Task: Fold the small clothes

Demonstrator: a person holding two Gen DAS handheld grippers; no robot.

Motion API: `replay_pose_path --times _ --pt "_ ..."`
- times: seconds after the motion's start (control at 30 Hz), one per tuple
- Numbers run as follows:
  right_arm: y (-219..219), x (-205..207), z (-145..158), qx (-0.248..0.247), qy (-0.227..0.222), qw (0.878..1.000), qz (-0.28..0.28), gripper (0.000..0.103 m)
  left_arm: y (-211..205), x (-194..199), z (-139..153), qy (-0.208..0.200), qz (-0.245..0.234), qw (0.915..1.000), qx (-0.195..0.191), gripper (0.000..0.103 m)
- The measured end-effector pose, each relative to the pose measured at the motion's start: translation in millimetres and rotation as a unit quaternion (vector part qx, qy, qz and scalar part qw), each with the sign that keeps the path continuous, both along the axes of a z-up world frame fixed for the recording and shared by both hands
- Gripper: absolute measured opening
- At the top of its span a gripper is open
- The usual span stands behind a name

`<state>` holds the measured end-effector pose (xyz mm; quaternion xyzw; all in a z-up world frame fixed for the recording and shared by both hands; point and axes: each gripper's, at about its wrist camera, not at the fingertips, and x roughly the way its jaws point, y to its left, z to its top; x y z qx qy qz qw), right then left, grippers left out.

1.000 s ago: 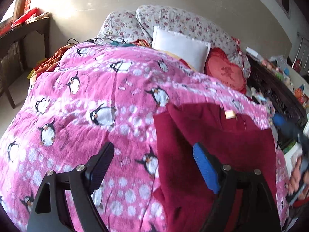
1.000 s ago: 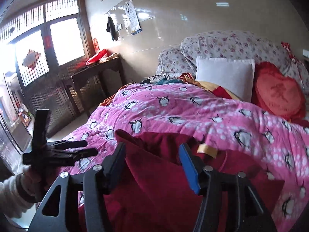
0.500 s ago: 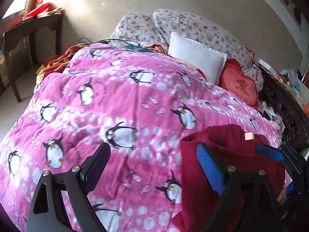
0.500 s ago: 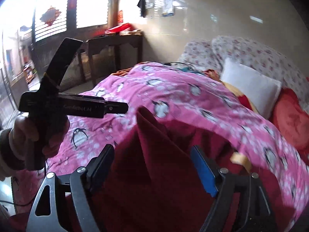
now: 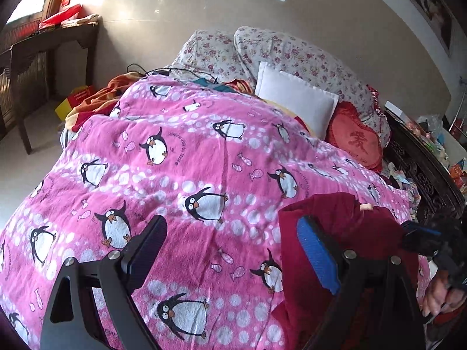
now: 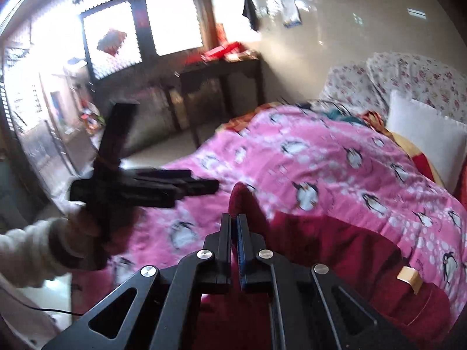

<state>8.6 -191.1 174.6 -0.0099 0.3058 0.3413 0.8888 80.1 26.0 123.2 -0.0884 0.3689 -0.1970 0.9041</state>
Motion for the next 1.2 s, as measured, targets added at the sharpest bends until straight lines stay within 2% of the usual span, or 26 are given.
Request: replay_pose_path --times 0.1,0.2,0.23,0.27,0.33,0.47,0.53,0.63,0.67,0.7,0.73,0.8,0.83,0.87,0.9,0.93,0.97,1.07,1.13,1.2 --pt "5.9 -0.2 4.4 0.005 -0.006 1.0 0.012 0.004 1.6 -2.5 0.3 -0.004 -0.008 0.9999 -0.009 0.091" --pt "8.4 17.7 -13.1 -0.042 0.005 0.998 -0.036 0.006 -0.1 -0.4 -7.1 0.009 -0.008 0.9999 -0.009 0.094" --pt "7.3 26.5 -21.9 -0.051 0.019 0.997 -0.051 0.012 -2.0 0.8 -10.7 0.015 -0.009 0.9998 -0.009 0.094" --pt "4.7 34.4 -31.4 -0.06 0.04 0.995 -0.066 0.037 -4.1 1.4 -15.1 0.024 -0.011 0.9996 -0.013 0.094" --pt "-8.9 36.4 -39.6 -0.059 0.057 0.991 -0.102 0.062 -9.6 1.8 -21.1 0.038 -0.02 0.9988 -0.022 0.094" --pt "-58.0 4.9 -25.6 -0.04 0.043 0.985 -0.16 0.063 -31.0 1.2 -29.5 0.047 -0.04 0.9981 -0.002 0.094" --pt "-95.0 -23.5 -15.2 -0.051 0.023 0.974 -0.219 0.069 -45.0 2.1 -34.0 0.047 -0.049 0.9976 0.009 0.094" --pt "-152.8 -66.9 -8.8 -0.087 -0.004 0.938 -0.336 0.087 -63.7 6.7 -43.3 0.055 -0.055 0.9968 0.021 0.094" --pt "-175.1 -79.7 -12.2 -0.1 0.0 0.921 -0.377 0.088 -68.7 8.5 -46.3 0.057 -0.056 0.9965 0.023 0.094" --pt "-187.6 -85.7 -14.6 -0.104 0.009 0.912 -0.397 0.088 -74.6 10.5 -50.1 0.061 -0.056 0.9962 0.026 0.094" --pt "-201.7 -89.3 -21.0 -0.104 0.024 0.904 -0.414 0.089 -80.8 12.5 -54.2 0.064 -0.055 0.996 0.031 0.094" --pt "-223.0 -89.7 -38.5 -0.088 0.059 0.898 -0.427 0.089 -88.0 14.5 -59.6 0.068 -0.051 0.9957 0.036 0.093" --pt "-230.1 -86.1 -48.1 -0.072 0.077 0.899 -0.426 0.089 -91.4 14.7 -61.6 0.069 -0.052 0.9955 0.037 0.081" --pt "-235.0 -80.4 -58.6 -0.052 0.094 0.902 -0.419 0.088 -94.0 14.7 -62.4 0.072 -0.056 0.995 0.04 0.056" --pt "-238.3 -75.1 -68.1 -0.034 0.107 0.905 -0.41 0.083 -98.0 15.3 -64.0 0.082 -0.062 0.9935 0.049 0.044" --pt "-239.9 -70.6 -73.9 -0.024 0.114 0.907 -0.404 0.046 -99.6 15.0 -63.9 0.089 -0.067 0.9926 0.048 0.028" --pt "-241.0 -67.8 -75.6 -0.026 0.113 0.905 -0.409 0.017 -99.4 13.9 -62.6 0.088 -0.068 0.9926 0.049 0.026" --pt "-245.6 -76.7 -63.6 -0.006 0.068 0.9 -0.431 0.015 -93.8 3.0 -49.3 0.058 -0.057 0.9951 0.057 0.015" --pt "-249.3 -80.8 -63.6 -0.03 0.044 0.887 -0.459 0.011 -87.8 -0.9 -50.1 0.047 -0.044 0.996 0.061 0.015" --pt "-254.9 -74.7 -75.6 -0.062 0.052 0.871 -0.485 0.003 -92.0 2.5 -63.9 0.059 -0.044 0.9936 0.086 0.015"
